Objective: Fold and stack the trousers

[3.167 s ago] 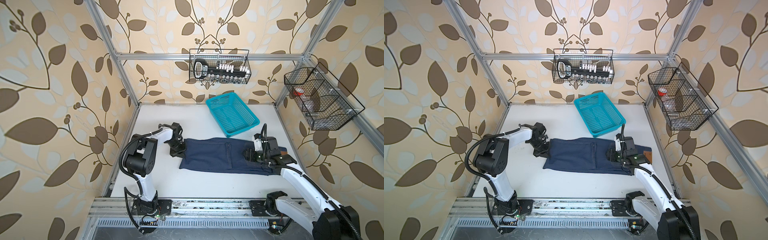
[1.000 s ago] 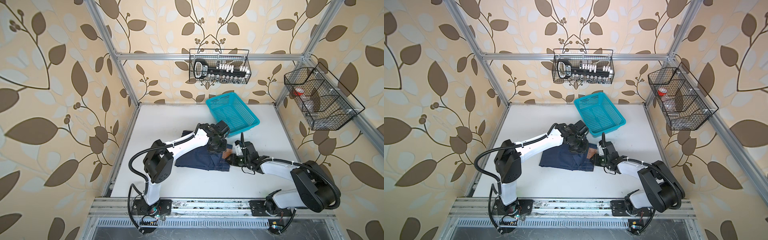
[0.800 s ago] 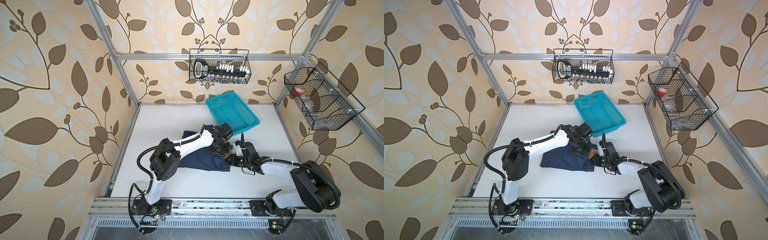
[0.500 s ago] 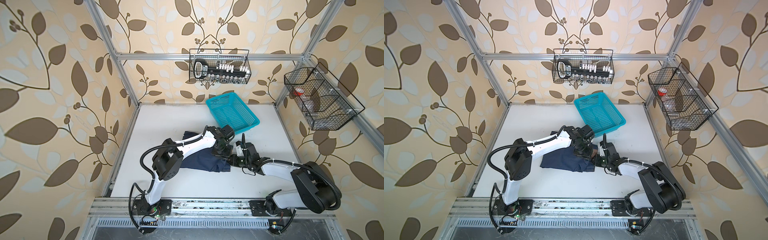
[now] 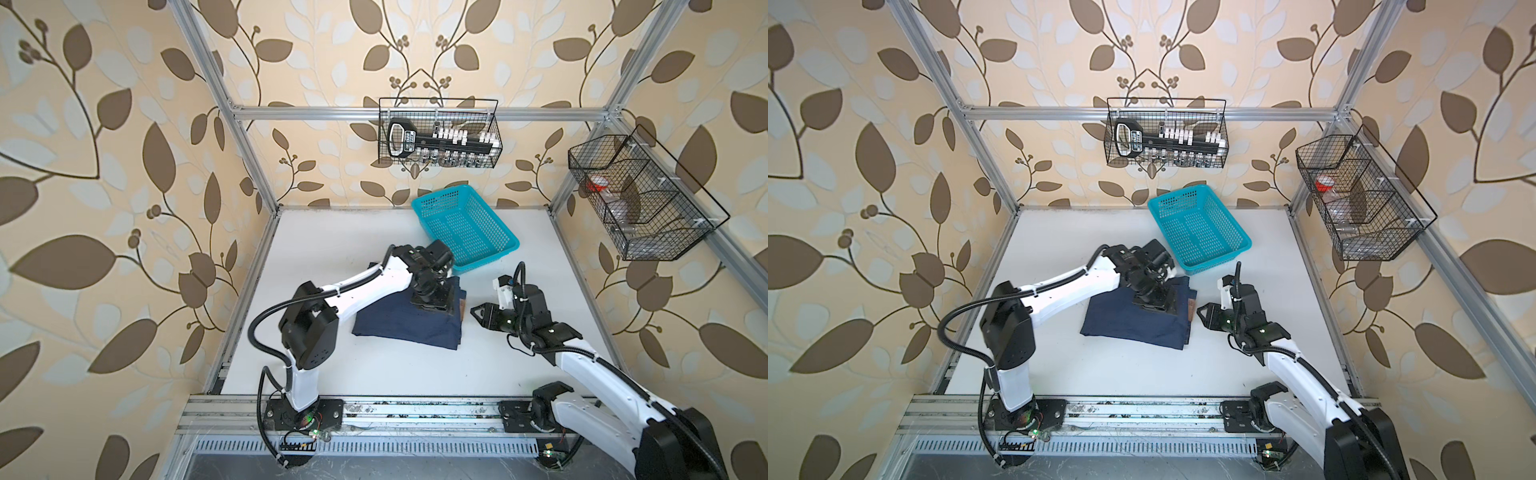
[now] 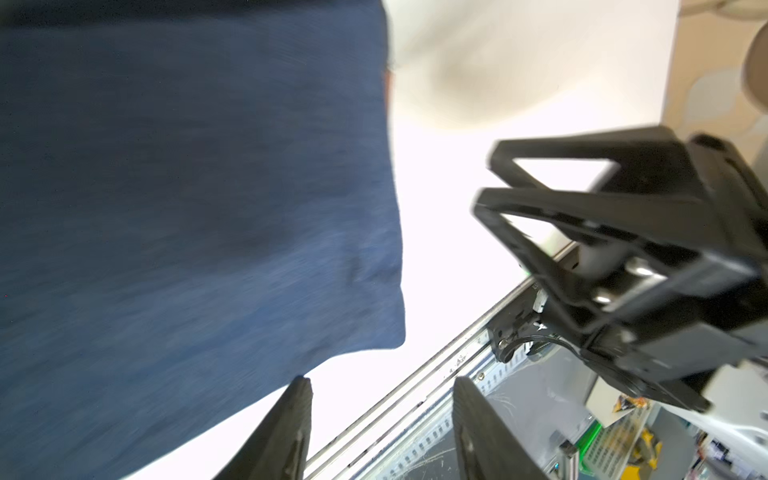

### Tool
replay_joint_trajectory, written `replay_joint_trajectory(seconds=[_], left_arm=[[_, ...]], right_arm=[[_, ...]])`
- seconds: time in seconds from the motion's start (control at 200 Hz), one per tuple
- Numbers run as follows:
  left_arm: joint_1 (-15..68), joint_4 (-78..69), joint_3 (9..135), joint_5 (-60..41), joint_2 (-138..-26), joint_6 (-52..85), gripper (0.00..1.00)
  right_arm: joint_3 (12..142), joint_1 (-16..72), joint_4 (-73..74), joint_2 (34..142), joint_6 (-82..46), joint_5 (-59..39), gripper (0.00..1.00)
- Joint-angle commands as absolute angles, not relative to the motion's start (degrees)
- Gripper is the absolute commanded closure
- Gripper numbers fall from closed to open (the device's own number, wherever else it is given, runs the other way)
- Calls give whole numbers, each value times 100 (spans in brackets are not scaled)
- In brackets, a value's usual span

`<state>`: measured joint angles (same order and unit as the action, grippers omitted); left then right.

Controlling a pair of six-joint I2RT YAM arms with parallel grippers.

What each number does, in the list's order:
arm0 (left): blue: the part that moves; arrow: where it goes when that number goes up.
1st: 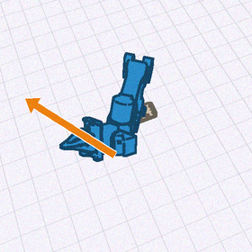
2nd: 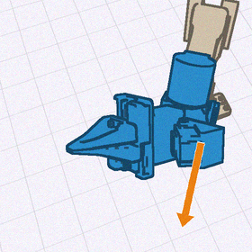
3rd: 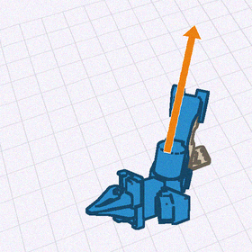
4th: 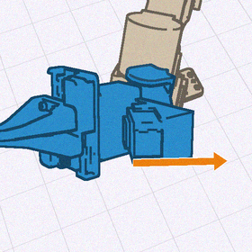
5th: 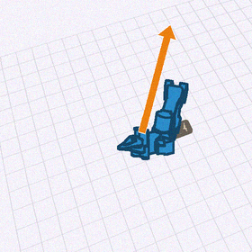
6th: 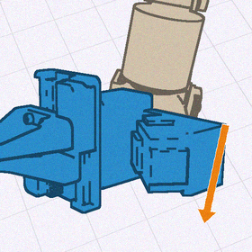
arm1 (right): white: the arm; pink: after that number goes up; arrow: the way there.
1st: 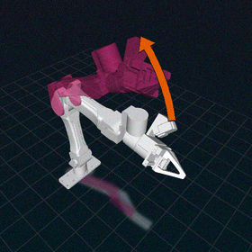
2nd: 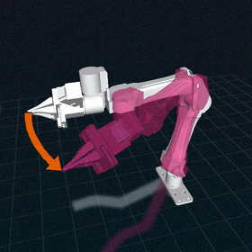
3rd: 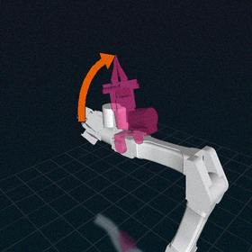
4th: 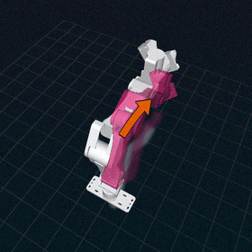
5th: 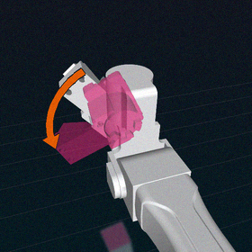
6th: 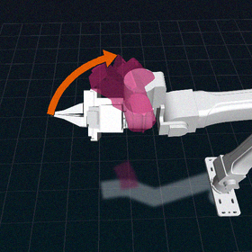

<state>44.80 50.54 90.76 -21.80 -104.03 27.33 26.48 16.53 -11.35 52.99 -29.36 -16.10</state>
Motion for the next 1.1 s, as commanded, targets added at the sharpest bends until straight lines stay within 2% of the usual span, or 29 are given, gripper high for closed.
replay_joint_trajectory(seconds=[0.0, 0.15, 0.29, 0.415, 0.59, 0.695, 0.955, 1.095], left_arm=[[3820, 5268, 8651, -1829, -9870, 2379, 44], [2967, 5033, 8130, -1615, -9743, 2051, 40], [2374, 4688, 8019, -1716, -9896, 1891, 38], [2118, 4609, 8137, -1745, -10267, 1713, 37], [2065, 4603, 8278, -1597, -10652, 1542, 36], [2065, 4691, 8269, -1344, -10643, 1527, 33], [2067, 4326, 7847, -1210, -10782, 1627, 29], [2065, 4399, 7828, -706, -11076, 1508, 29]], right_arm=[[2976, 1926, -1114, 5242, -2811, -1728, 54], [3480, 2371, -667, 6227, -2659, -1355, 48], [3932, 2605, -98, 7140, -2513, -1521, 56], [4101, 2758, 58, 7670, -2283, -1236, 57], [4039, 2686, -302, 8303, -1923, -388, 58], [3769, 2610, -358, 8427, -2008, -224, 59], [3421, 2602, -2, 8754, -2057, -419, 56], [3516, 2640, -58, 8745, -2076, -499, 55]])
